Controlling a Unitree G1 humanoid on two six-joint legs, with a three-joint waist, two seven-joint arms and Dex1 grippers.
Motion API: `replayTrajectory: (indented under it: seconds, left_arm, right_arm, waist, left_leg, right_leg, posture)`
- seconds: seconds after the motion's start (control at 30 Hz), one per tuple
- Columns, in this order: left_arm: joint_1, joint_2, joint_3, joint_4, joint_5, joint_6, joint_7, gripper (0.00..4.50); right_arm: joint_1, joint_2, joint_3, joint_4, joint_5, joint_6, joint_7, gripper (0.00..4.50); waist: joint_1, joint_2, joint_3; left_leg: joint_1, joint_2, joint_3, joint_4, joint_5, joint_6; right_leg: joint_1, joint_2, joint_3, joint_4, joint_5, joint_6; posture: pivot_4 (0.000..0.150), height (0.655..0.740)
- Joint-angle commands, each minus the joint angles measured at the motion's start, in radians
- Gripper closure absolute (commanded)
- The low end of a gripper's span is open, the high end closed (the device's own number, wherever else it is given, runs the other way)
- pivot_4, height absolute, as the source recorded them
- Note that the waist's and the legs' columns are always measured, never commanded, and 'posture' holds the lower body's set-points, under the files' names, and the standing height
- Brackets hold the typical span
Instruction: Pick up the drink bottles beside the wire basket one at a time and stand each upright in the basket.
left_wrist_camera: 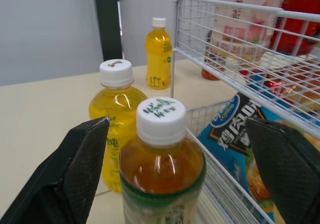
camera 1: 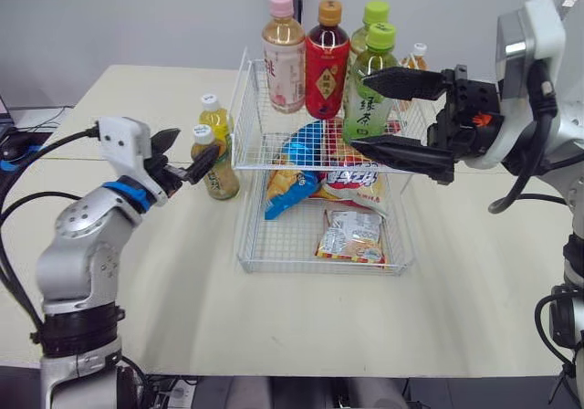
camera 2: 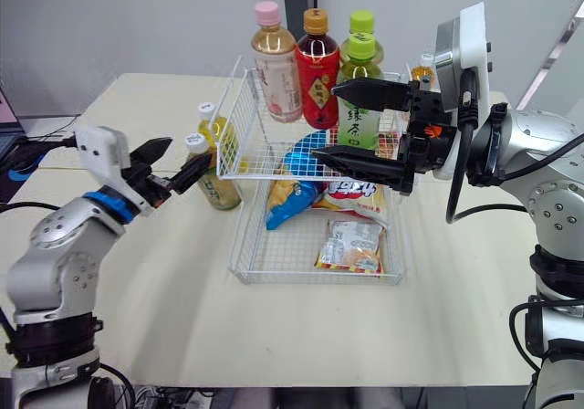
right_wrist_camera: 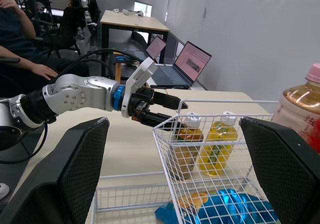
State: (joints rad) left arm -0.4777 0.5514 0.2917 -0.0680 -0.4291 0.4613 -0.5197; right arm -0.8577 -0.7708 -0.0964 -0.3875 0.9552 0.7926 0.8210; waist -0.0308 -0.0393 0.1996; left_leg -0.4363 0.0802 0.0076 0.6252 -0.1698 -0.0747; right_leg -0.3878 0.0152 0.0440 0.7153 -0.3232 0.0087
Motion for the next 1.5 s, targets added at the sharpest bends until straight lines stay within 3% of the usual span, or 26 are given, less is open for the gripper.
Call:
replayTrajectory:
  seconds: [0.03,0.3,0.4,0.67,0.83,0.93,1.03,1.17,1.27,1.37,1.5]
  left_arm:
    - [-0.058,-0.008,-0.022,0.045,0.046,-0.071,0.027,0.02]
    - [-0.123,-0.025,-0.060,0.152,0.081,-0.104,0.031,0.02]
    - [-0.138,-0.035,-0.063,0.175,0.092,-0.110,0.042,0.64]
    - [-0.142,-0.039,-0.062,0.190,0.101,-0.111,0.038,3.10]
    - [-0.111,-0.016,-0.039,0.162,0.094,-0.091,0.036,3.14]
    - [-0.108,0.018,-0.004,0.086,0.023,-0.046,-0.015,3.14]
    - [-0.158,0.139,0.046,-0.001,-0.087,0.084,-0.102,3.14]
    - [-0.331,0.329,0.084,0.023,-0.191,0.227,-0.190,3.14]
    - [-0.464,0.398,0.068,0.081,-0.227,0.278,-0.246,3.14]
    - [-0.643,0.429,0.035,0.138,-0.292,0.357,-0.321,3.14]
    - [-0.830,0.384,-0.025,0.199,-0.333,0.410,-0.393,3.14]
  right_arm:
    - [-0.020,-0.008,-0.032,-0.021,-0.004,-0.003,-0.017,0.00]
    - [-0.012,-0.013,-0.036,-0.032,-0.007,-0.003,-0.032,0.00]
    - [-0.008,-0.010,-0.035,-0.034,-0.010,-0.005,-0.034,0.00]
    - [-0.016,0.003,-0.025,-0.022,-0.026,-0.016,-0.030,0.00]
    - [-0.022,0.013,-0.024,-0.011,-0.039,-0.023,-0.027,0.00]
    - [-0.022,0.016,-0.030,-0.004,-0.047,-0.028,-0.031,0.00]
    - [-0.021,0.014,-0.053,0.006,-0.040,-0.022,-0.044,0.00]
    - [-0.012,-0.003,-0.093,0.003,-0.035,-0.020,-0.055,0.00]
    - [-0.004,-0.022,-0.127,-0.015,-0.021,-0.015,-0.056,0.00]
    - [-0.001,-0.018,-0.143,-0.030,-0.004,-0.015,-0.074,0.00]
    - [-0.001,0.000,-0.147,-0.059,0.009,-0.011,-0.113,0.00]
  waist:
    - [-0.002,0.000,0.000]
    - [0.001,0.000,0.000]
    - [0.001,0.000,0.000]
    - [0.000,0.000,0.000]
    - [-0.002,0.000,0.000]
    - [-0.005,0.000,0.000]
    - [-0.006,-0.002,0.001]
    - [-0.001,-0.003,0.003]
    - [0.004,-0.003,0.003]
    - [0.009,-0.003,0.003]
    - [0.005,-0.003,0.003]
  left_leg:
    - [0.000,0.000,0.000,0.000,0.000,0.000]
    - [0.000,0.000,0.001,0.000,0.000,0.000]
    - [0.000,0.000,0.001,0.000,0.000,0.000]
    - [0.000,0.000,0.001,0.000,0.000,0.000]
    - [0.000,0.000,0.001,0.000,0.000,0.000]
    - [0.000,0.000,0.001,0.000,0.000,0.000]
    - [-0.001,0.001,0.000,-0.001,0.000,0.000]
    - [-0.004,0.001,-0.003,0.000,0.000,0.000]
    - [-0.006,-0.001,-0.003,0.000,0.000,0.000]
    - [-0.006,-0.002,-0.003,0.000,0.000,0.000]
    - [-0.007,-0.002,-0.004,0.001,0.000,0.000]
  right_leg:
    - [0.000,0.000,0.000,0.000,0.000,0.000]
    - [0.000,0.000,0.000,0.000,0.000,0.000]
    - [0.000,0.000,0.000,0.000,0.000,0.000]
    - [0.000,0.000,0.000,0.000,0.000,0.000]
    - [0.000,0.000,0.000,0.000,0.000,0.000]
    - [0.000,0.000,0.000,0.000,0.000,0.000]
    - [-0.001,0.000,0.000,0.000,0.000,0.000]
    - [-0.003,0.001,-0.003,-0.001,0.000,0.000]
    - [-0.003,-0.001,-0.003,-0.003,0.000,0.000]
    - [-0.002,-0.002,-0.004,-0.004,0.000,0.000]
    - [-0.002,-0.001,-0.005,-0.003,0.000,0.001]
  posture:
    - [0.150,0.7400]
    - [0.150,0.7400]
    - [0.150,0.7400]
    - [0.150,0.7400]
    - [0.150,0.7400]
    - [0.150,0.7400]
    - [0.150,0.7400]
    - [0.150,0.7400]
    - [0.150,0.7400]
    - [0.150,0.7400]
    - [0.150,0.7400]
